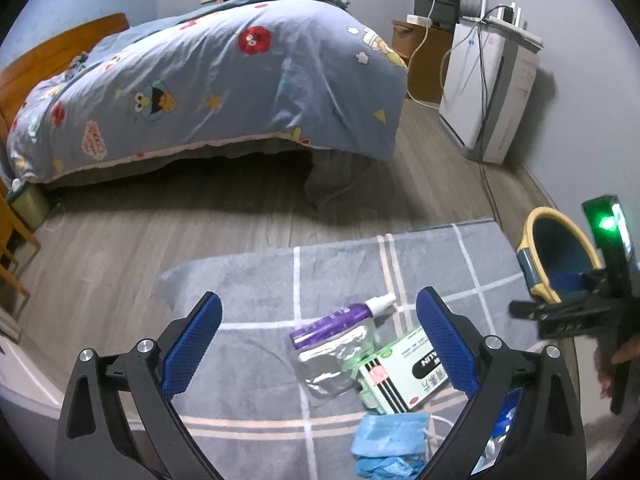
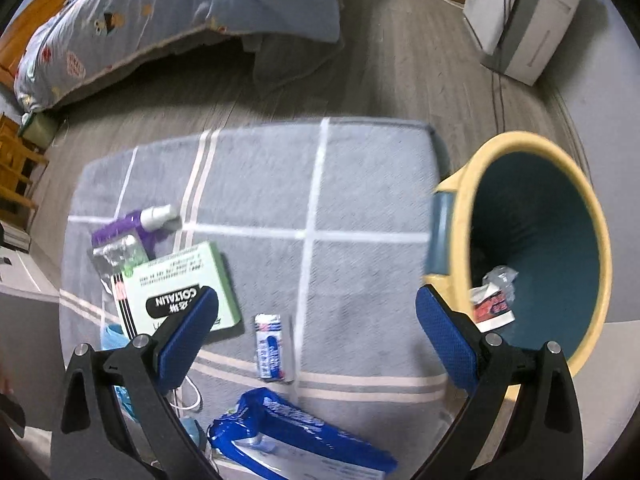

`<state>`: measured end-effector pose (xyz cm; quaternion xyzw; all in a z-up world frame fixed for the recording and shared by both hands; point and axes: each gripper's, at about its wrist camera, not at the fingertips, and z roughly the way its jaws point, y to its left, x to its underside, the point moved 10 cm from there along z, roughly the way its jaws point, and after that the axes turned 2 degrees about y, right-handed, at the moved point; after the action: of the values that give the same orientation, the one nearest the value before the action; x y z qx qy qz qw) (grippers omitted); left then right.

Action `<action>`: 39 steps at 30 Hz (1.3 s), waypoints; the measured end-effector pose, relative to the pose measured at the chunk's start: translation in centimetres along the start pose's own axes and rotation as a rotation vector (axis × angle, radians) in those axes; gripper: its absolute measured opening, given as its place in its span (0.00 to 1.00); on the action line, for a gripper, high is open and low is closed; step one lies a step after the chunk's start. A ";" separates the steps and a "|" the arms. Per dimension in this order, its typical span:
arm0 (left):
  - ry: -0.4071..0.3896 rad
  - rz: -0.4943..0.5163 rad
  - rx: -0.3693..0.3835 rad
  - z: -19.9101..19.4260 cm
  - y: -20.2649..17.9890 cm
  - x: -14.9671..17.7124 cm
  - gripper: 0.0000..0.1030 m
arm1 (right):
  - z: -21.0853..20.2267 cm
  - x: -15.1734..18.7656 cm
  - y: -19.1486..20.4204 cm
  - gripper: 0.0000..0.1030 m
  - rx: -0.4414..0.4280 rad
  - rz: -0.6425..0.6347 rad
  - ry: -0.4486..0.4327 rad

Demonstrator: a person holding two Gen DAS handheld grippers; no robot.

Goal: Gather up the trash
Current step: 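Move both tools back over the cushion toward the remaining trash, then grasp the small white-blue medicine packet with the right gripper while the left gripper grasps the COLTALIN box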

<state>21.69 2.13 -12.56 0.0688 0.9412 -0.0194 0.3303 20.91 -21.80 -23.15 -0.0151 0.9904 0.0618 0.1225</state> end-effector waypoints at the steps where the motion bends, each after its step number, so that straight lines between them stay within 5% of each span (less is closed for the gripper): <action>1: 0.004 0.000 0.007 0.1 0.0 0.2 0.94 | 0.5 0.4 0.2 0.94 -0.006 0.012 0.009; 3: 0.013 0.004 0.011 0.3 -0.1 0.4 0.94 | 1.2 1.1 0.3 0.93 -0.017 0.031 0.025; 11: 0.084 0.058 0.007 2.3 -0.7 1.5 0.94 | 4.7 4.2 1.8 0.57 -0.037 -0.020 0.158; 16: 0.094 0.055 0.028 2.9 -1.3 1.5 0.94 | 5.5 4.7 2.1 0.50 -0.039 -0.053 0.169; 19: 0.111 0.054 0.042 3.5 -1.8 1.8 0.94 | 5.3 4.6 1.9 0.30 -0.018 -0.080 0.160; 28: 0.170 0.132 0.068 5.6 -4.6 3.3 0.94 | 3.9 3.0 -0.6 0.22 -0.065 -0.022 0.119; 39: 0.251 0.401 0.140 8.8 -11.7 7.4 0.94 | 3.2 1.4 -5.3 0.22 -0.050 0.096 0.087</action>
<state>19.77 -9.30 -24.14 0.2790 0.9386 -0.0100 0.2026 20.53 -26.63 -27.17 0.0269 0.9925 0.0919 0.0756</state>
